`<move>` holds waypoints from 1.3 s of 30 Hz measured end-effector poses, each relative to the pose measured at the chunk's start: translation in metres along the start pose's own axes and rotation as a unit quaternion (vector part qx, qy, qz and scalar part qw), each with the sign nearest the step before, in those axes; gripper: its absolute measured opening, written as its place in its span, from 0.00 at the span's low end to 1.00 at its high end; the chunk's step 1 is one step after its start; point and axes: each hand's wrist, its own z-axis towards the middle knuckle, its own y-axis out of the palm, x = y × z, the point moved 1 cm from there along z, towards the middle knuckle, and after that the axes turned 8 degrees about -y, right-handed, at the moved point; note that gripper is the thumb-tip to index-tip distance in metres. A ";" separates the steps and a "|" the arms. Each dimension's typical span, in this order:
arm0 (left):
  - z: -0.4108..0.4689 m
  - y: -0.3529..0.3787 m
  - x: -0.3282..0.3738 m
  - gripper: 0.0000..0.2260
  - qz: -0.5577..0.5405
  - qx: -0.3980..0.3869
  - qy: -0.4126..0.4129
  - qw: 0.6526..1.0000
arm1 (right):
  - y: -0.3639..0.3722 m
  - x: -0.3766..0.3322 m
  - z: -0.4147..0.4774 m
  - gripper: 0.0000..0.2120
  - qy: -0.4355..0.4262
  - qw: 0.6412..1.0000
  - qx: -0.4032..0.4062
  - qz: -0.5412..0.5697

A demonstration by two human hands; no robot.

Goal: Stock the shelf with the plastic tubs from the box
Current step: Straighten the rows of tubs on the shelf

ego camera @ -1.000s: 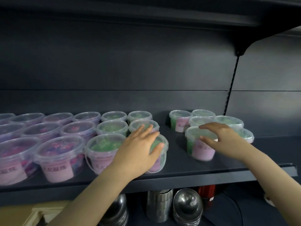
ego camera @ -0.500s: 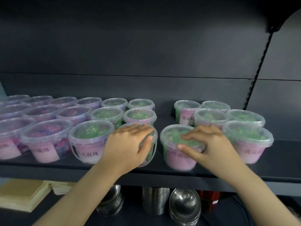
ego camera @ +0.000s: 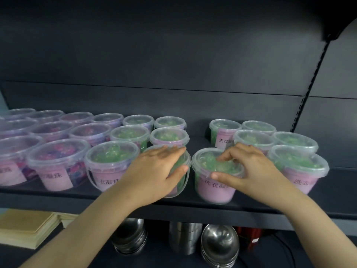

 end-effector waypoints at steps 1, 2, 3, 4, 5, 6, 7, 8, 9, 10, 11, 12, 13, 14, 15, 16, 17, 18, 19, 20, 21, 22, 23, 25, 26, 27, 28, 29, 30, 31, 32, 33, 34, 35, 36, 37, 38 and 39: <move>0.002 -0.005 -0.002 0.27 -0.013 -0.057 0.000 0.998 | -0.004 -0.001 0.002 0.29 0.012 1.000 -0.015 0.021; 0.005 -0.012 -0.003 0.28 -0.026 -0.117 -0.009 0.993 | -0.009 -0.002 0.004 0.28 0.028 0.998 -0.022 0.052; 0.008 -0.020 -0.003 0.28 -0.036 -0.149 -0.010 0.988 | -0.013 -0.003 0.006 0.27 0.043 0.995 -0.018 0.084; 0.014 -0.025 -0.003 0.28 -0.040 -0.149 -0.001 0.988 | -0.018 -0.002 0.010 0.26 0.050 0.993 -0.006 0.102; 0.021 -0.030 -0.003 0.27 -0.037 -0.134 0.010 0.990 | -0.024 0.002 0.014 0.25 0.055 0.993 0.008 0.102; 0.030 -0.033 -0.004 0.27 -0.031 -0.118 0.015 0.992 | -0.031 0.007 0.020 0.24 0.062 0.994 0.015 0.087; 0.039 -0.035 -0.005 0.27 -0.023 -0.108 0.014 0.994 | -0.037 0.015 0.026 0.24 0.079 0.995 0.009 0.063; 0.048 -0.035 -0.007 0.27 -0.011 -0.105 0.008 0.994 | -0.044 0.026 0.032 0.24 0.111 0.993 -0.011 0.034; 0.057 -0.034 -0.009 0.27 0.003 -0.110 0.000 0.994 | -0.051 0.038 0.036 0.25 0.150 0.988 -0.042 0.003; 0.065 -0.030 -0.012 0.28 0.014 -0.122 -0.011 0.992 | -0.055 0.050 0.040 0.27 0.187 0.979 -0.077 -0.025; 0.071 -0.025 -0.016 0.28 0.019 -0.144 -0.022 0.989 | -0.058 0.061 0.042 0.29 0.218 0.969 -0.110 -0.048; 0.075 -0.019 -0.019 0.29 0.022 -0.172 -0.033 0.984 | -0.060 0.069 0.043 0.29 0.240 0.959 -0.139 -0.065; 0.077 -0.012 -0.022 0.30 0.028 -0.202 -0.041 0.978 | -0.060 0.074 0.044 0.29 0.256 0.950 -0.163 -0.075; 0.078 -0.005 -0.026 0.31 0.037 -0.229 -0.044 0.972 | -0.059 0.077 0.045 0.29 0.267 0.943 -0.180 -0.082; 0.078 -0.001 -0.028 0.32 0.045 -0.248 -0.044 0.967 | -0.058 0.079 0.045 0.29 0.274 0.939 -0.190 -0.085; 0.078 0.002 -0.030 0.32 0.049 -0.255 -0.042 0.965 | -0.057 0.079 0.045 0.29 0.277 0.937 -0.193 -0.087; 0.078 0.002 -0.031 0.32 0.050 -0.253 -0.039 0.965 | -0.056 0.078 0.045 0.29 0.278 0.937 -0.192 -0.091; 0.078 0.003 -0.031 0.32 0.051 -0.250 -0.036 0.966 | -0.055 0.077 0.045 0.29 0.275 0.938 -0.187 -0.098; 0.078 0.002 -0.031 0.31 0.051 -0.247 -0.034 0.967 | -0.053 0.075 0.045 0.28 0.268 0.940 -0.182 -0.105; 0.077 0.003 -0.030 0.31 0.051 -0.245 -0.034 0.968 | -0.050 0.071 0.046 0.28 0.258 0.943 -0.179 -0.110; 0.077 0.003 -0.030 0.31 0.049 -0.244 -0.034 0.968 | -0.046 0.068 0.047 0.28 0.248 0.946 -0.178 -0.111; 0.077 0.005 -0.031 0.31 0.047 -0.242 -0.035 0.969 | -0.043 0.063 0.050 0.28 0.235 0.949 -0.179 -0.111; 0.077 0.006 -0.032 0.31 0.045 -0.241 -0.034 0.969 | -0.039 0.057 0.053 0.28 0.220 0.952 -0.183 -0.110; 0.077 0.008 -0.034 0.32 0.041 -0.236 -0.031 0.970 | -0.030 0.047 0.061 0.28 0.195 0.958 -0.187 -0.094; 0.078 0.008 -0.034 0.32 0.039 -0.234 -0.031 0.971 | -0.026 0.042 0.065 0.29 0.186 0.961 -0.187 -0.077; 0.078 0.008 -0.034 0.32 0.038 -0.233 -0.031 0.971 | -0.022 0.037 0.070 0.30 0.178 0.964 -0.188 -0.061; 0.078 0.008 -0.034 0.32 0.038 -0.232 -0.032 0.971 | -0.017 0.033 0.074 0.30 0.169 0.965 -0.192 -0.052; 0.078 0.008 -0.034 0.32 0.037 -0.232 -0.033 0.972 | -0.013 0.029 0.078 0.29 0.159 0.966 -0.196 -0.051; 0.077 0.008 -0.034 0.32 0.036 -0.232 -0.034 0.972 | -0.009 0.026 0.082 0.29 0.148 0.967 -0.199 -0.058; 0.077 0.008 -0.034 0.32 0.035 -0.233 -0.037 0.971 | -0.005 0.023 0.084 0.29 0.138 0.968 -0.199 -0.067; 0.076 0.008 -0.034 0.31 0.035 -0.234 -0.039 0.971 | -0.003 0.020 0.085 0.28 0.129 0.969 -0.195 -0.075; 0.076 0.008 -0.034 0.31 0.035 -0.233 -0.040 0.971 | -0.001 0.018 0.085 0.28 0.122 0.971 -0.188 -0.081; 0.076 0.007 -0.033 0.31 0.034 -0.232 -0.040 0.971 | 0.001 0.017 0.085 0.27 0.118 0.972 -0.183 -0.085; 0.076 0.007 -0.032 0.31 0.034 -0.230 -0.038 0.972 | 0.001 0.016 0.084 0.27 0.116 0.973 -0.181 -0.085; 0.075 0.007 -0.032 0.31 0.035 -0.229 -0.037 0.972 | 0.000 0.016 0.084 0.28 0.115 0.973 -0.179 -0.084; 0.075 0.006 -0.032 0.31 0.034 -0.229 -0.036 0.972 | 0.000 0.018 0.083 0.28 0.114 0.974 -0.177 -0.081; 0.076 0.006 -0.032 0.31 0.034 -0.231 -0.038 0.972 | -0.001 0.019 0.083 0.28 0.114 0.975 -0.175 -0.077; 0.076 0.006 -0.032 0.31 0.035 -0.233 -0.038 0.971 | -0.002 0.019 0.083 0.28 0.112 0.975 -0.175 -0.076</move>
